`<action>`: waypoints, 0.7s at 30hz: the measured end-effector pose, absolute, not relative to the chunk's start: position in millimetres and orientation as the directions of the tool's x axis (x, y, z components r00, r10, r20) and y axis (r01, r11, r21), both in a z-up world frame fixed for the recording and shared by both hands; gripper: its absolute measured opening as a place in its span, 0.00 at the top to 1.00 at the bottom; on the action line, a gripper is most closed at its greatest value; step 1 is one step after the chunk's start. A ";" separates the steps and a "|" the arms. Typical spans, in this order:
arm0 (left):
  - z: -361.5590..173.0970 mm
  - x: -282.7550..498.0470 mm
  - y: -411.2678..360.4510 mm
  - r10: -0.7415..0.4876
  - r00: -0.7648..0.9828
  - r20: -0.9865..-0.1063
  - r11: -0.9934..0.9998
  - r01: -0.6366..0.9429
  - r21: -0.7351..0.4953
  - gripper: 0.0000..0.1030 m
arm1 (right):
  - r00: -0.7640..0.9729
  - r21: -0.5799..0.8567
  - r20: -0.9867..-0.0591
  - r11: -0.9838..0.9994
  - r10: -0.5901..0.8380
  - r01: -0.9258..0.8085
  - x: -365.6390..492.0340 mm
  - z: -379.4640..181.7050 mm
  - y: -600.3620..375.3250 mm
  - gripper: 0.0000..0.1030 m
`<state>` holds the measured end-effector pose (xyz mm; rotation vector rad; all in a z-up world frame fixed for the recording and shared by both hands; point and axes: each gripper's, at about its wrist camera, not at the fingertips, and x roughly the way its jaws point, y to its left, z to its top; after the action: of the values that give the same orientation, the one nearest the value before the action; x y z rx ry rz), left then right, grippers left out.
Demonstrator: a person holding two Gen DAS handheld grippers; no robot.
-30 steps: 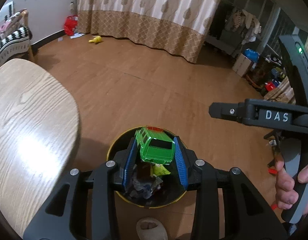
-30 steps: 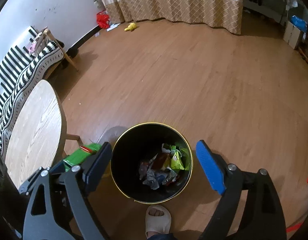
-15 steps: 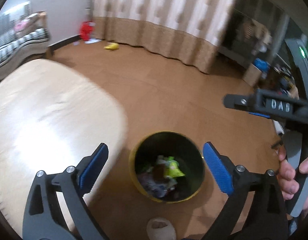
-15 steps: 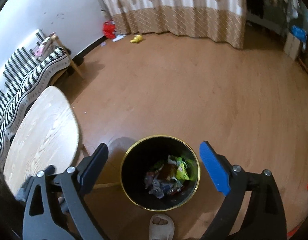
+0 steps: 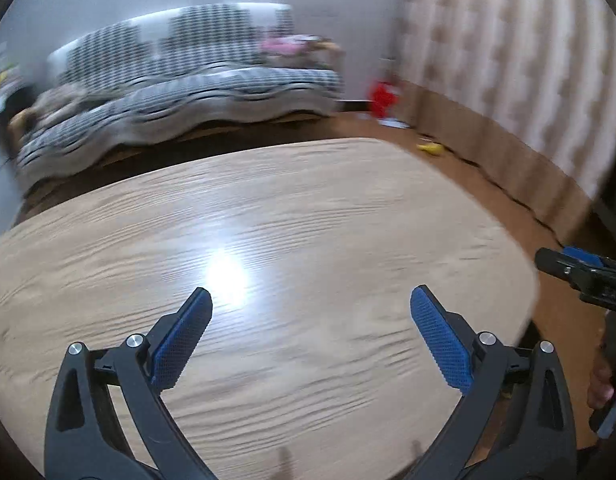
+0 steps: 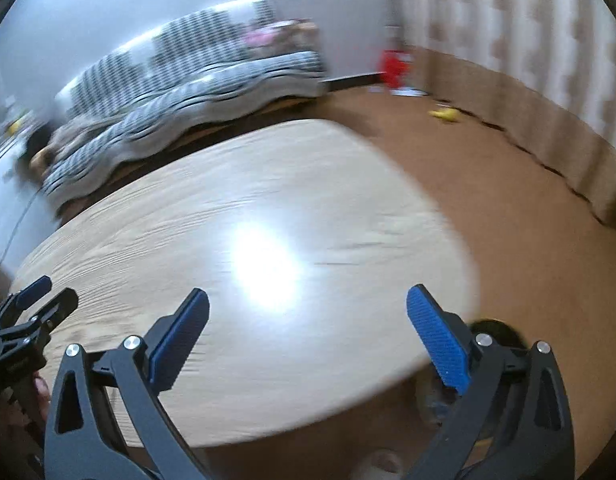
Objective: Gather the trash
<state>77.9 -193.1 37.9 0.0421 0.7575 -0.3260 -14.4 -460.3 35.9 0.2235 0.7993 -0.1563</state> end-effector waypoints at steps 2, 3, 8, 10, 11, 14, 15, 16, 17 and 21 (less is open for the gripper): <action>38.4 76.6 -151.5 -0.227 0.691 -0.687 0.967 0.243 -0.076 0.06 | 0.688 0.130 -0.726 0.980 -0.010 0.152 2.3 36.1 -422.8 0.07; 37.6 74.7 -125.9 -0.193 0.699 -0.689 0.978 0.195 -0.076 0.06 | 0.687 0.119 -0.726 0.987 0.012 0.108 11.0 35.9 -398.8 0.07; 37.1 67.4 -48.6 -0.095 0.717 -0.691 0.995 0.056 -0.078 0.06 | 0.681 0.094 -0.727 0.995 0.086 -0.026 38.9 31.9 -316.4 0.07; 37.8 63.9 -27.5 -0.037 0.735 -0.677 0.999 0.012 -0.042 0.06 | 0.673 0.096 -0.731 0.993 0.113 -0.063 48.2 28.0 -290.3 0.07; 36.9 62.1 -19.0 -0.014 0.741 -0.671 1.000 -0.005 -0.026 0.06 | 0.670 0.095 -0.732 0.993 0.122 -0.076 50.8 26.1 -279.8 0.07; 32.6 62.4 0.5 0.014 0.744 -0.668 1.000 -0.025 -0.007 0.06 | 0.664 0.072 -0.736 0.991 0.131 -0.116 60.6 21.3 -250.2 0.07; 30.4 62.9 6.2 0.019 0.742 -0.670 1.000 -0.031 -0.006 0.06 | 0.662 0.068 -0.737 0.990 0.134 -0.126 65.3 19.9 -241.2 0.07; 28.6 63.8 11.6 0.021 0.739 -0.674 0.999 -0.035 -0.008 0.06 | 0.660 0.066 -0.739 0.989 0.136 -0.129 71.9 17.5 -236.9 0.07; 27.1 64.1 16.6 0.021 0.737 -0.675 0.999 -0.036 -0.009 0.06 | 0.657 0.065 -0.741 0.989 0.137 -0.133 73.3 14.8 -234.9 0.07; 27.1 76.6 23.9 0.017 0.737 -0.675 0.999 -0.038 -0.016 0.06 | 0.648 0.056 -0.750 0.989 0.132 -0.136 84.3 6.7 -220.7 0.07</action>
<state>76.6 23.9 27.1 -0.0291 0.7409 0.0305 84.3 -220.7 6.7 -0.0055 0.8525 0.1523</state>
